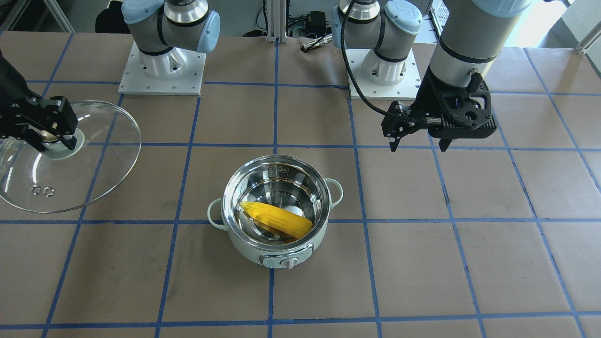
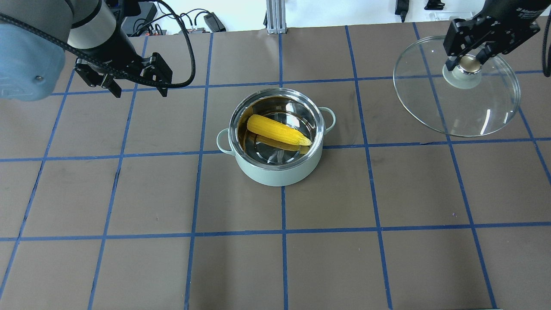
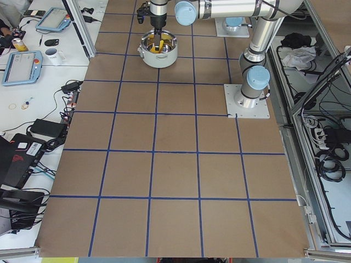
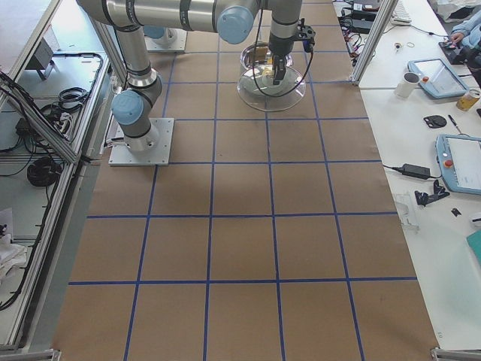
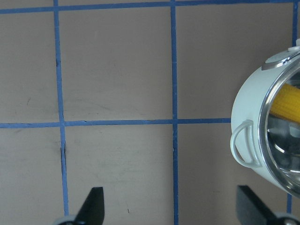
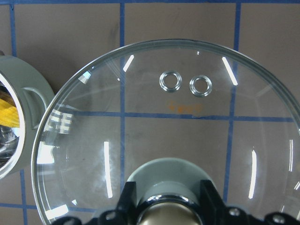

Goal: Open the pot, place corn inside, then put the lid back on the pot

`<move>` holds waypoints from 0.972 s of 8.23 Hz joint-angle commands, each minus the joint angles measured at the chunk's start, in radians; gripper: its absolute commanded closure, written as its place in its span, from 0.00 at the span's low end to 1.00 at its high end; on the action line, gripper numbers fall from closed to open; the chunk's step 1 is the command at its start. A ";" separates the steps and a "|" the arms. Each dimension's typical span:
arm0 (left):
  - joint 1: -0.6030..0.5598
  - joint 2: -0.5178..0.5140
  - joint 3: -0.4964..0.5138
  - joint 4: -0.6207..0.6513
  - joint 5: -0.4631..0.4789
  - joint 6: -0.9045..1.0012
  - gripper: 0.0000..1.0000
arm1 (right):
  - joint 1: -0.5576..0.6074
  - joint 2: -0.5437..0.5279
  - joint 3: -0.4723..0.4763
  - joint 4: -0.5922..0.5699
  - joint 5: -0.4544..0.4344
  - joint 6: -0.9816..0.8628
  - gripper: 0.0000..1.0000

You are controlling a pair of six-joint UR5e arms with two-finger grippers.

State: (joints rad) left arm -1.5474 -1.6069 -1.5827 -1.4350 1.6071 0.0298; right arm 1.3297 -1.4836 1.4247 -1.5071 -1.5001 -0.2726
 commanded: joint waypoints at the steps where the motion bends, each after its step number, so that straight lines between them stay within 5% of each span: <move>1: -0.008 0.033 -0.005 -0.004 0.005 -0.002 0.00 | 0.139 0.032 -0.007 -0.072 0.014 0.110 0.84; 5: -0.011 0.042 -0.010 -0.005 -0.004 -0.013 0.00 | 0.352 0.143 -0.023 -0.203 0.095 0.401 0.83; 8: -0.011 0.036 -0.013 -0.002 -0.001 -0.011 0.00 | 0.434 0.218 -0.050 -0.284 0.248 0.570 0.82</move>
State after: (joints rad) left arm -1.5584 -1.5673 -1.5955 -1.4384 1.6039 0.0176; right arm 1.7090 -1.3110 1.3886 -1.7415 -1.3402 0.1994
